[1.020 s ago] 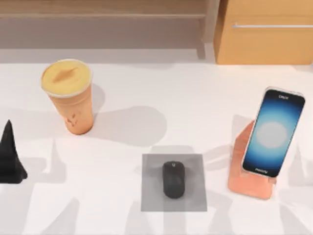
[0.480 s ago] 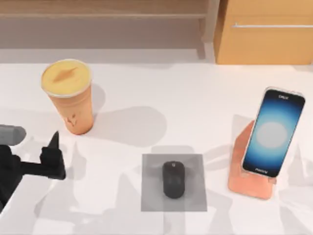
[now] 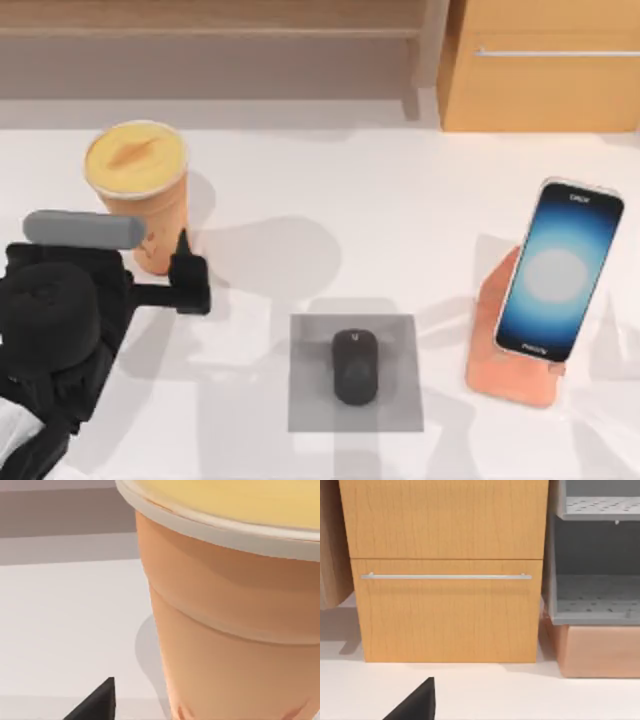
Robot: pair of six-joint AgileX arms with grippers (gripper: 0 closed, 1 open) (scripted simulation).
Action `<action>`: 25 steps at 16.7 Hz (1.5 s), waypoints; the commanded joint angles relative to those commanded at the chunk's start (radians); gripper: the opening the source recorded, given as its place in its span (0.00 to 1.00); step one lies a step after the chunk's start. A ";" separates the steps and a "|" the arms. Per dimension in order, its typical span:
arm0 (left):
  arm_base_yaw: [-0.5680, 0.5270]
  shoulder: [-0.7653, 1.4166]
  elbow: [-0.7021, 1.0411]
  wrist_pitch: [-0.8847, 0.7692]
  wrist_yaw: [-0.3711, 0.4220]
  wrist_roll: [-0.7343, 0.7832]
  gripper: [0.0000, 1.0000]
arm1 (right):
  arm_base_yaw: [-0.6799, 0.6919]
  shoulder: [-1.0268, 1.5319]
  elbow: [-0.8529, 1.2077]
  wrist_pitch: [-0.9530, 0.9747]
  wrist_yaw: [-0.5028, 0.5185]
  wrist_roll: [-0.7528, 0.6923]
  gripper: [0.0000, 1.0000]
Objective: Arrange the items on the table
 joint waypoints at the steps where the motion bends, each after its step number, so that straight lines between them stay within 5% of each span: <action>1: -0.015 0.040 0.026 0.039 -0.034 -0.005 1.00 | 0.000 0.000 0.000 0.000 0.000 0.000 1.00; 5: -0.037 0.119 0.082 0.108 -0.110 -0.015 1.00 | 0.000 0.000 0.000 0.000 0.000 0.000 1.00; 20: 0.009 0.212 0.189 0.098 -0.063 -0.005 1.00 | 0.000 0.000 0.000 0.000 0.000 0.000 1.00; 25: 0.009 0.212 0.189 0.098 -0.063 -0.005 0.62 | 0.000 0.000 0.000 0.000 0.000 0.000 1.00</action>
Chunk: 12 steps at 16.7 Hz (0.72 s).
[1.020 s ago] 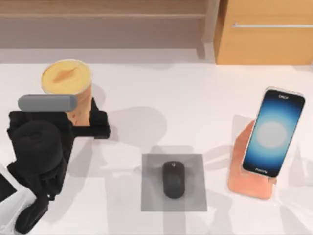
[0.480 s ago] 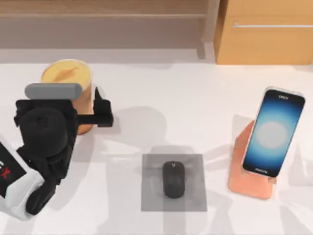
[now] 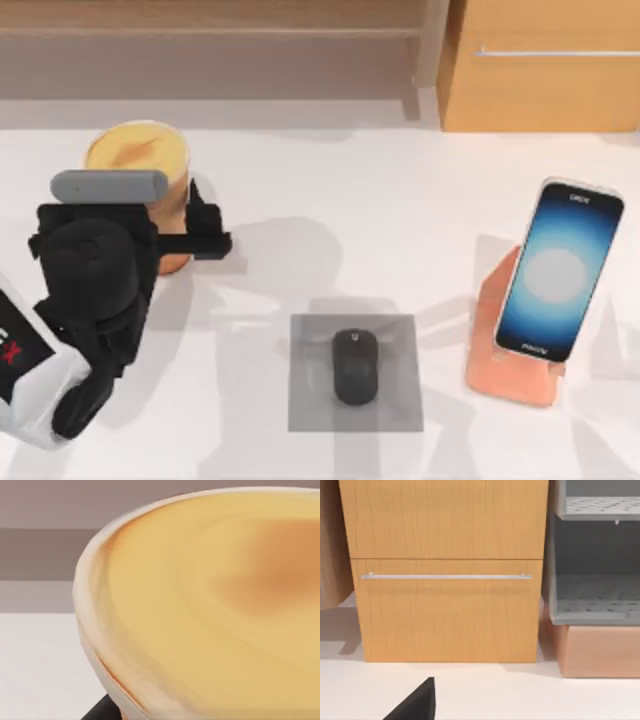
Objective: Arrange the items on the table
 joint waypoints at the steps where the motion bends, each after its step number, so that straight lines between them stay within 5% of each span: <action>1: 0.000 0.000 0.000 0.000 0.000 0.000 0.55 | 0.000 0.000 0.000 0.000 0.000 0.000 1.00; 8: 0.000 0.000 0.000 0.000 0.000 0.000 0.02 | 0.000 0.000 0.000 0.000 0.000 0.000 1.00; 12: 0.000 0.000 0.000 0.000 0.000 0.000 0.00 | 0.000 0.000 0.000 0.000 0.000 0.000 1.00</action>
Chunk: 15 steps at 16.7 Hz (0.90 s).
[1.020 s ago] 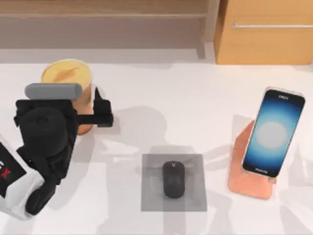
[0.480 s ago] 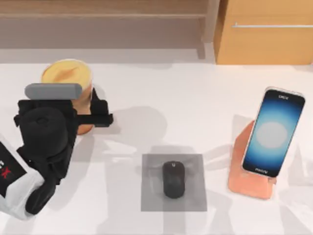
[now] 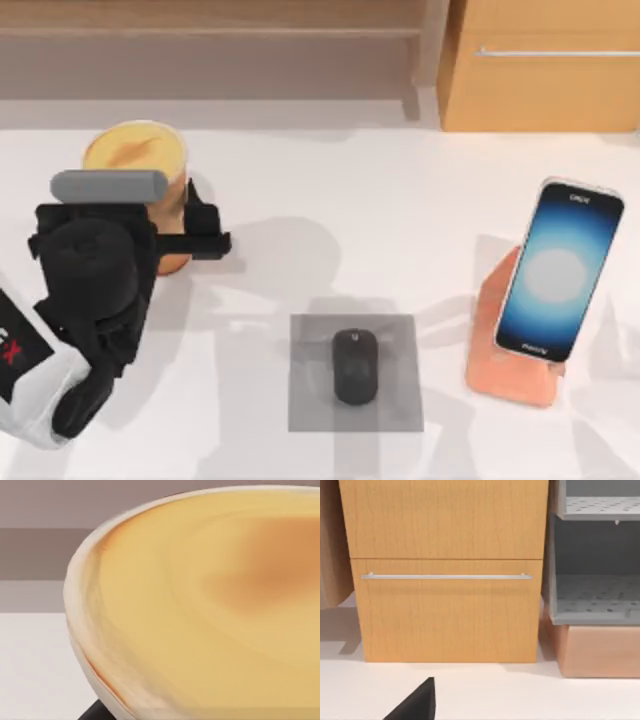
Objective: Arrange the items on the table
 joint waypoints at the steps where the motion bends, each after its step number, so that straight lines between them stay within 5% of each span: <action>1: 0.000 0.000 0.000 0.000 0.000 0.000 0.00 | 0.000 0.000 0.000 0.000 0.000 0.000 1.00; 15: -0.001 -0.054 0.000 -0.059 -0.001 0.003 0.00 | 0.000 0.000 0.000 0.000 0.000 0.000 1.00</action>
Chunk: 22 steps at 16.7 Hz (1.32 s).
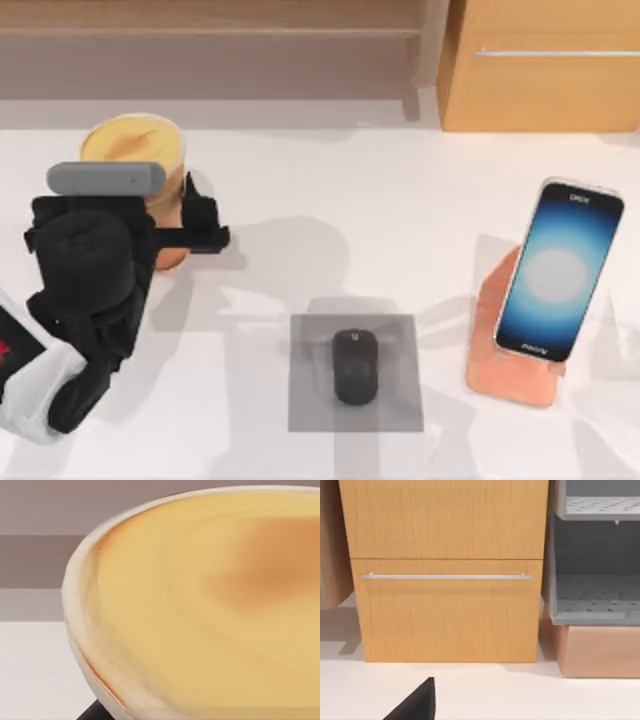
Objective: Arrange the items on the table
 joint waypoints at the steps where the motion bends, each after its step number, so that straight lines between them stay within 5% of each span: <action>1: -0.002 -0.009 0.010 0.006 -0.001 0.000 0.00 | 0.000 0.000 0.000 0.000 0.000 0.000 1.00; 9: -0.058 -0.049 0.352 -0.120 -0.025 -0.021 0.00 | 0.000 0.000 0.000 0.000 0.000 0.000 1.00; 22: -0.110 0.186 1.127 -0.803 -0.088 -0.034 0.00 | 0.000 0.000 0.000 0.000 0.000 0.000 1.00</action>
